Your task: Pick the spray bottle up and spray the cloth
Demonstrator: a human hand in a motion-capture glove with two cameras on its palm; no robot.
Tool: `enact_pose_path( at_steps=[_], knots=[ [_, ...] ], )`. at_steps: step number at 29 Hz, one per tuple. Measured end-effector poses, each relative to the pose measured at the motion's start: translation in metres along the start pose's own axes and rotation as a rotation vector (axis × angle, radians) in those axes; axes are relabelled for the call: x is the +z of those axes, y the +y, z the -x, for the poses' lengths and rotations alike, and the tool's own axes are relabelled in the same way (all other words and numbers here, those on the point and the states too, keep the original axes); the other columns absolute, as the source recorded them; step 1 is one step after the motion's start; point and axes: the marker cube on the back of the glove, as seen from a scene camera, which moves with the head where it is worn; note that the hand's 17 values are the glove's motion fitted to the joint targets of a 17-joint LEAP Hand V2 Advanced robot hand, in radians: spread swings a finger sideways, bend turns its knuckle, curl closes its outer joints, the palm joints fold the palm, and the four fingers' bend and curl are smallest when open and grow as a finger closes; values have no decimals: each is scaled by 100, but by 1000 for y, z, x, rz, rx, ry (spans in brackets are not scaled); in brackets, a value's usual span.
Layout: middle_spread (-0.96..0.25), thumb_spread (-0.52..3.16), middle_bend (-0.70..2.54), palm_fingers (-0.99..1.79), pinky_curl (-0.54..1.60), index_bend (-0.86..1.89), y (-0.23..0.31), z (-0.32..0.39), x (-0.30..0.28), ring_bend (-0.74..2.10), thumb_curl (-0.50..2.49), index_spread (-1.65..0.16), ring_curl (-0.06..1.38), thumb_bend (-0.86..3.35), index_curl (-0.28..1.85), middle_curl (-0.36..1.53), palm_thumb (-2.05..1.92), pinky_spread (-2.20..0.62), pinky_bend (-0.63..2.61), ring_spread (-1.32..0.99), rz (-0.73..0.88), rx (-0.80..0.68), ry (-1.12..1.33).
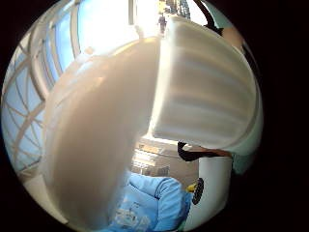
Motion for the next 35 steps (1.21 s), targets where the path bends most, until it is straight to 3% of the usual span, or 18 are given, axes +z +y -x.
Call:
enact_pose_path(
  at_steps=[6, 11, 18, 31, 35],
  knots=[
    [-7, 100, 19, 74, 38, 4, 33, -1, -21, 34, 53, -33, 36, -2, 37, 34, 94, 19, 28, -7, 177, 6, 73],
    [-7, 100, 19, 70, 39, 5, 23, 12, -33, 35, 52, -35, 36, -2, 31, 35, 94, 19, 33, -7, 32, -2, 97],
    [-6, 100, 18, 65, 39, 10, 49, 37, -78, 34, 50, -37, 36, -3, 28, 36, 90, 19, 37, -6, 57, -5, 236],
    [-5, 104, 18, 60, 39, 14, 152, 32, -207, 30, 44, -38, 34, -3, 28, 35, 80, 21, 41, -2, -19, 91, 443],
    [-5, 105, 18, 60, 38, 14, 189, 23, -238, 30, 42, -38, 34, -4, 28, 36, 76, 22, 40, -1, -92, 117, 654]
  ],
)
